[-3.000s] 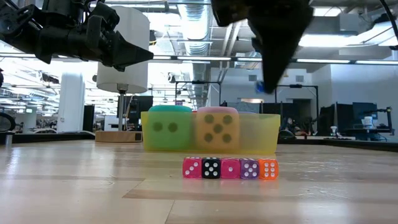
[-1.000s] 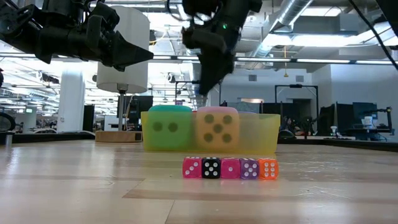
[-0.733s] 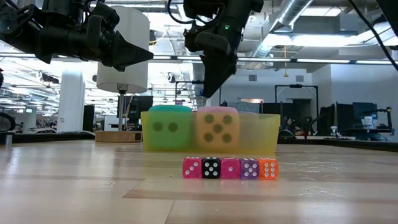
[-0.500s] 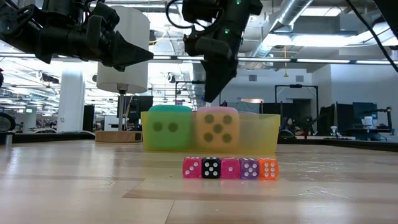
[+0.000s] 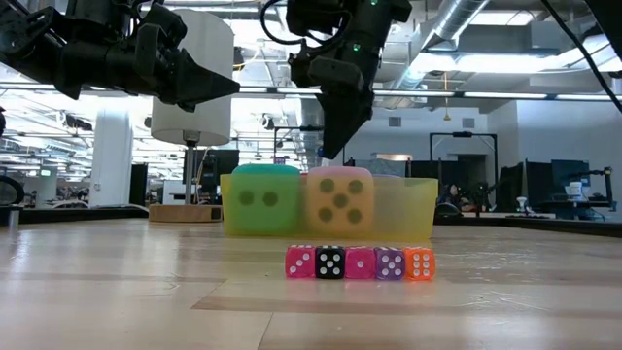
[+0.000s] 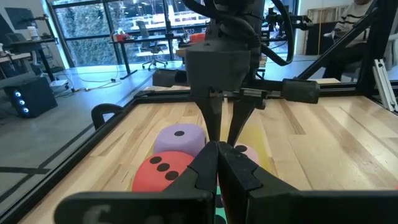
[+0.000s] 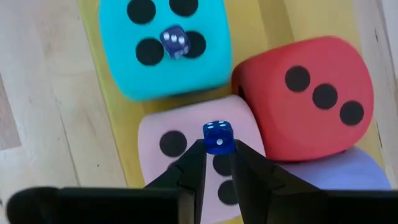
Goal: Pick & Place Dice
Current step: Put the blue dice into the yellow bin, then put the orange dice into the yellow bin
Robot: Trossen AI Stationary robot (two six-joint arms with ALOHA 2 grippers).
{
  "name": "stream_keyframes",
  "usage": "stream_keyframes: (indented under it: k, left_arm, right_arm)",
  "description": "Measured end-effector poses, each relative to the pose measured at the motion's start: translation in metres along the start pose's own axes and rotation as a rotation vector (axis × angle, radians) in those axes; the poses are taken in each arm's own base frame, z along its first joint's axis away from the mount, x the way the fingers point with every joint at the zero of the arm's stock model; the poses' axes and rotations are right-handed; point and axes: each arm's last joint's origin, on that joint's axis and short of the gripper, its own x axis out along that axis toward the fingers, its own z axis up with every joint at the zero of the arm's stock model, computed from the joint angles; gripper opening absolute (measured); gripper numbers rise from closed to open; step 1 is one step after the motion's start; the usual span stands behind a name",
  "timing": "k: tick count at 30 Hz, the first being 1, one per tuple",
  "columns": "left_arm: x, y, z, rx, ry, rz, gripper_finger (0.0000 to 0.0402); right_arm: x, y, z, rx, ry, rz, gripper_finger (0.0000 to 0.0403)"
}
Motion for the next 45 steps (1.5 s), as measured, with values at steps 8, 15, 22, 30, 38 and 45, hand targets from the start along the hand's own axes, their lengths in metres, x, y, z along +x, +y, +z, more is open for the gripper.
stream_keyframes:
  k: [8,15,22,30,38,45]
  left_arm:
    - [0.0,0.0,0.0,0.0,0.0,0.0,0.0]
    - [0.0,0.0,0.0,0.0,0.0,0.0,0.0]
    - [0.0,0.0,0.0,-0.007,0.0,0.0,0.0]
    - [0.0,0.0,0.0,-0.01,0.0,0.0,0.0]
    - [0.0,0.0,0.0,-0.01,0.0,0.0,0.0]
    - [0.0,0.0,0.0,-0.01,0.001,0.0,0.0]
  right_arm:
    - [0.0,0.0,-0.003,0.025,0.032,-0.005,0.0064]
    - [0.0,0.0,-0.001,0.003,0.012,0.018,0.0069]
    - [0.0,0.001,-0.001,-0.007,0.012,0.022,0.0119]
    - [0.0,0.001,-0.002,-0.004,0.021,0.02,0.0173]
    - [-0.001,0.0,-0.003,-0.003,0.029,0.017,0.0174]
    - [-0.022,-0.003,-0.002,-0.009,0.088,0.005,0.0142]
